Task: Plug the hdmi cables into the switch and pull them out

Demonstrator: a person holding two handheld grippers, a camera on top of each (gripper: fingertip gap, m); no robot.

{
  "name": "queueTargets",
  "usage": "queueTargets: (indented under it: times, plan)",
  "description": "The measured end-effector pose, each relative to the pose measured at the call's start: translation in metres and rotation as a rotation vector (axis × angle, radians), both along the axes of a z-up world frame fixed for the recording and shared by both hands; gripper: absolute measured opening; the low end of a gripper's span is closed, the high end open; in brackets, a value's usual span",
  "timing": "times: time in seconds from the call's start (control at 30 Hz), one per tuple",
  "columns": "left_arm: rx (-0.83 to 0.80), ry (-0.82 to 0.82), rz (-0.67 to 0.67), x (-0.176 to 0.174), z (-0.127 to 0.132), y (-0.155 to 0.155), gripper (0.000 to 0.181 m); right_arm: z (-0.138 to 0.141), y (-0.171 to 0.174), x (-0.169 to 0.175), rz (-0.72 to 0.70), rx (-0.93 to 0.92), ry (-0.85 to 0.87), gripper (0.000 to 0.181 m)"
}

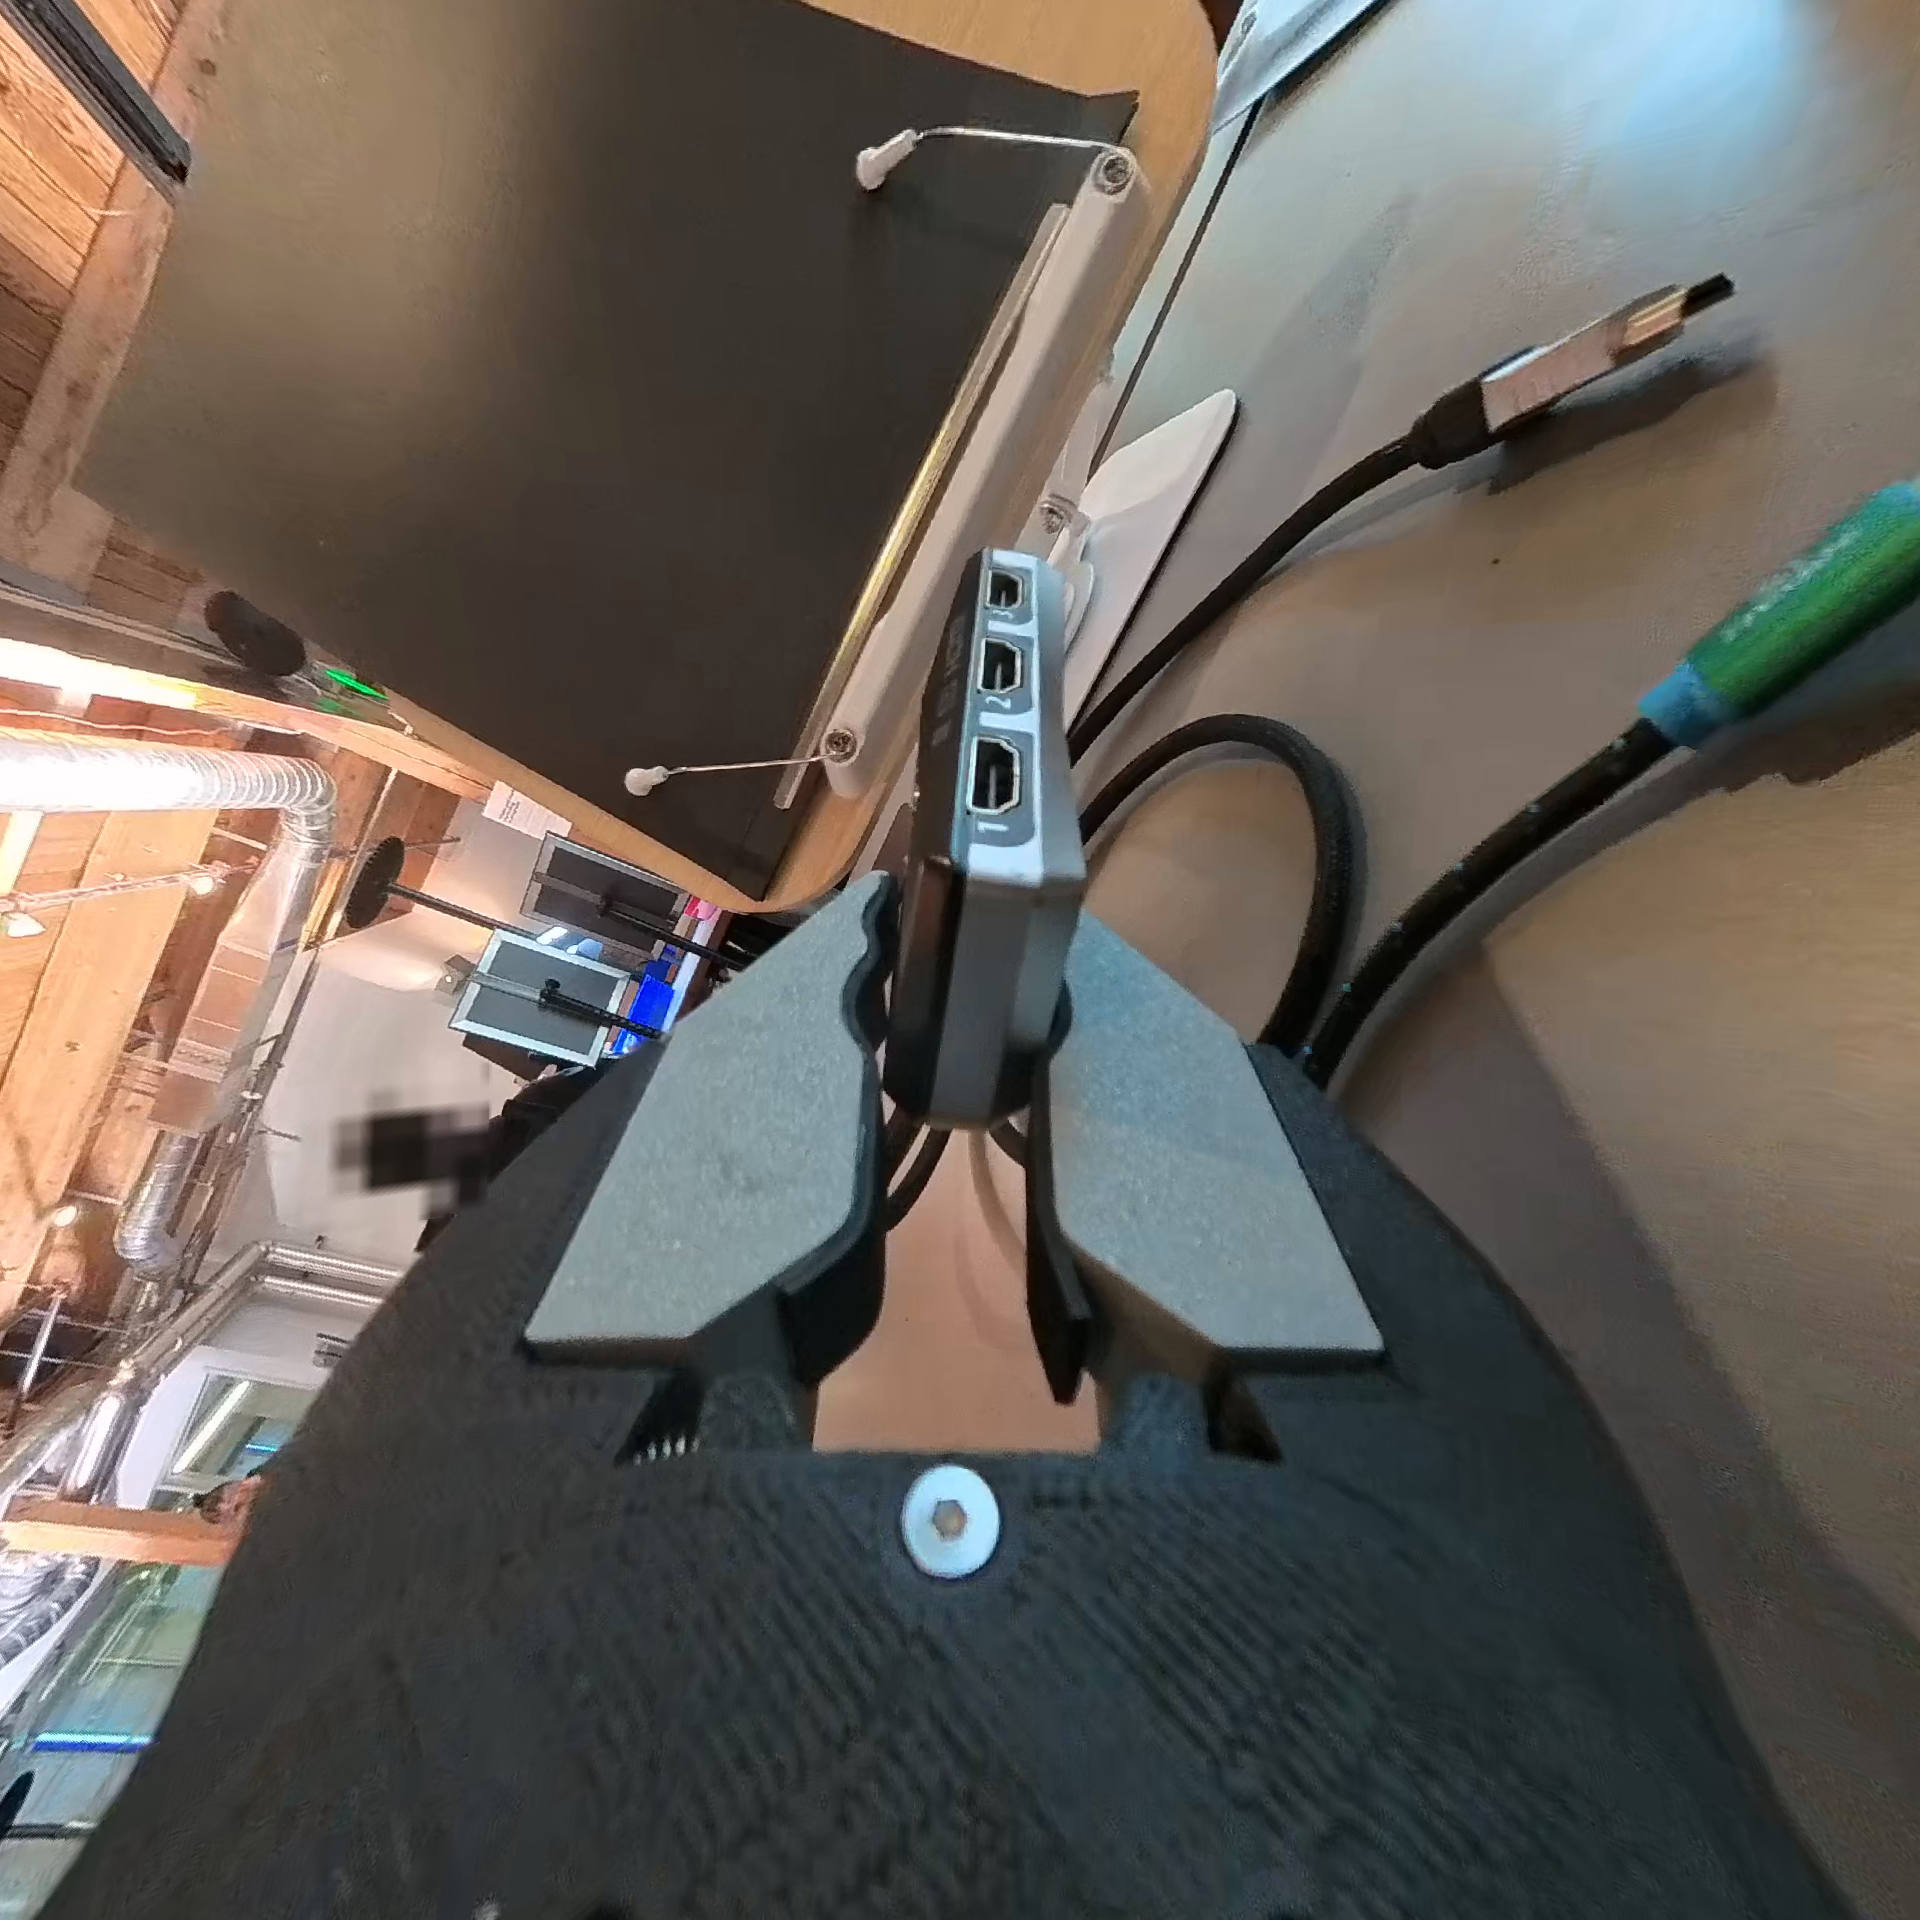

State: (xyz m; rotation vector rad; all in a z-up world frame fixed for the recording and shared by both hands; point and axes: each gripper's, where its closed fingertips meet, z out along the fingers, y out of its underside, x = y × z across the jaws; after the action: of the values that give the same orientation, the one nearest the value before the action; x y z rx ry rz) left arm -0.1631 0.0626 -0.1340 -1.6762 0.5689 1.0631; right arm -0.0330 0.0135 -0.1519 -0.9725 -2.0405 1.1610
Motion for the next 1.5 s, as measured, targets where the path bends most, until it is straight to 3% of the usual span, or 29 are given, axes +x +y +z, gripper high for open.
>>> queueTargets:
  times: [0.1, 0.2, 0.23, 0.3, 0.4, 0.53, 0.6, 0.67, 0.73, 0.87, 1.07, 1.17, 1.3, 1.37, 1.5]
  plan:
    - [0.000, -0.014, 0.020, -0.005, 0.001, 0.000, 0.022, -0.036, -0.026, 0.006, -0.027, 0.078, -0.201, 0.023]
    - [-0.002, -0.006, 0.041, -0.009, 0.001, -0.004, 0.021, -0.060, -0.042, 0.010, -0.080, 0.034, -0.372, 0.000]
    - [0.000, -0.005, 0.047, -0.010, 0.002, -0.005, 0.021, -0.060, -0.045, 0.014, -0.074, 0.016, -0.393, 0.000]
    - [0.016, -0.011, 0.059, -0.012, 0.005, -0.008, 0.021, -0.061, -0.040, 0.033, -0.037, 0.067, -0.443, 0.000]
    - [0.031, -0.027, 0.065, -0.014, 0.008, -0.010, 0.021, -0.062, 0.000, 0.058, -0.094, 0.205, -0.490, 0.000]
    - [0.025, -0.026, 0.055, -0.012, 0.007, -0.008, 0.021, -0.058, 0.056, 0.076, -0.250, 0.326, -0.520, 0.011]
    - [0.018, -0.020, 0.053, -0.011, 0.005, -0.007, 0.022, -0.052, 0.073, 0.080, -0.355, 0.303, -0.520, 0.015]
    - [0.021, -0.025, 0.055, -0.011, 0.006, -0.008, 0.021, -0.047, 0.069, 0.078, -0.419, 0.151, -0.506, 0.021]
    - [0.028, -0.034, 0.058, -0.012, 0.006, -0.008, 0.021, -0.045, 0.064, 0.076, -0.457, 0.039, -0.505, 0.040]
    - [0.031, -0.036, 0.056, -0.012, 0.007, -0.009, 0.021, -0.048, 0.065, 0.073, -0.535, -0.026, -0.483, 0.049]
    - [0.067, -0.041, 0.049, -0.011, 0.013, -0.010, 0.021, -0.055, 0.039, 0.083, -0.372, -0.073, -0.563, 0.037]
    - [0.067, -0.043, 0.053, -0.013, 0.013, -0.010, 0.021, -0.041, 0.014, 0.092, -0.255, -0.088, -0.545, 0.036]
    - [0.063, -0.043, 0.051, -0.013, 0.013, -0.009, 0.021, -0.030, -0.038, 0.102, -0.074, -0.113, -0.520, 0.049]
    - [0.056, -0.041, 0.052, -0.012, 0.011, -0.009, 0.022, -0.035, -0.051, 0.090, -0.091, -0.073, -0.468, 0.063]
    - [0.051, -0.042, 0.052, -0.012, 0.010, -0.009, 0.021, -0.048, -0.065, 0.058, -0.183, -0.128, -0.451, 0.060]
